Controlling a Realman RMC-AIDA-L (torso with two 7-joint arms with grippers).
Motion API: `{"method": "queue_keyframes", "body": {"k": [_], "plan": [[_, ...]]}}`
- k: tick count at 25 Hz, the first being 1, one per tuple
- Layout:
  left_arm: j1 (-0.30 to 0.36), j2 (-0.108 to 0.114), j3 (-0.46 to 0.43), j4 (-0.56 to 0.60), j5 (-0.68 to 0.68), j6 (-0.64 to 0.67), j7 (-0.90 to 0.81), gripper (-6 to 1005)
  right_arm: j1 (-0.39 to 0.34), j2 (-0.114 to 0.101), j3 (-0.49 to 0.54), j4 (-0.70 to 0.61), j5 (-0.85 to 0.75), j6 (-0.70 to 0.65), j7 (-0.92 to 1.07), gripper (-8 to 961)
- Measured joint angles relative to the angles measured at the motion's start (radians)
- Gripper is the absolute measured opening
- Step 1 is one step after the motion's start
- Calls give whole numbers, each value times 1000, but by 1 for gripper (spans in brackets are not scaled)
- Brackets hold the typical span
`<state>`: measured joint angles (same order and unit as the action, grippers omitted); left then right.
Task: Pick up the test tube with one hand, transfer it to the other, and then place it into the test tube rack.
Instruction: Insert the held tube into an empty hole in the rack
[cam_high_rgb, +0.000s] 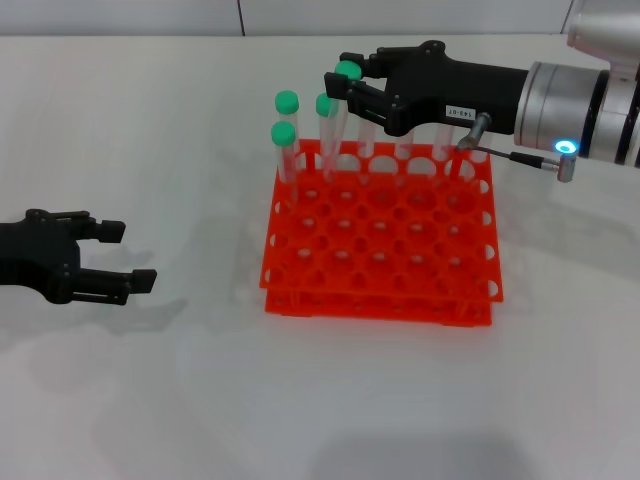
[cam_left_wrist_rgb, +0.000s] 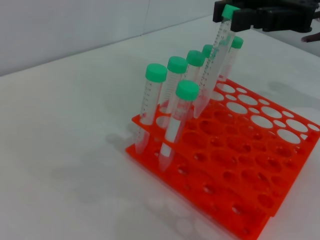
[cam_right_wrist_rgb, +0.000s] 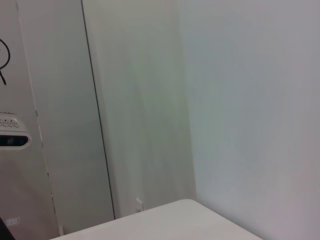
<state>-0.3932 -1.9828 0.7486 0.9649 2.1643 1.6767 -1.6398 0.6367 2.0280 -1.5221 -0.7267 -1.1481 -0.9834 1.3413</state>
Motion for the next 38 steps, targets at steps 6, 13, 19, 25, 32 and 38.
{"method": "queue_keyframes", "body": {"k": [6,13,19,25,32,38], "plan": [[1,-1,0,0,0,0,2,889,0,0,-5,5,3,6,-6,309],[2,-4,0,0,0,0,9,889,5,0,-24,26,37,17,-36,312],[2,-4,0,0,0,0,9,889,6,0,-41,29,39,31,-39,314],[2,-6,0,0,0,0,9,889,11,0,-54,32,42,41,-37,316],[3,-11,0,0,0,0,9,889,14,0,-62,40,42,44,-38,319],[4,-12,0,0,0,0,9,889,15,0,-75,43,42,58,-39,321]]}}
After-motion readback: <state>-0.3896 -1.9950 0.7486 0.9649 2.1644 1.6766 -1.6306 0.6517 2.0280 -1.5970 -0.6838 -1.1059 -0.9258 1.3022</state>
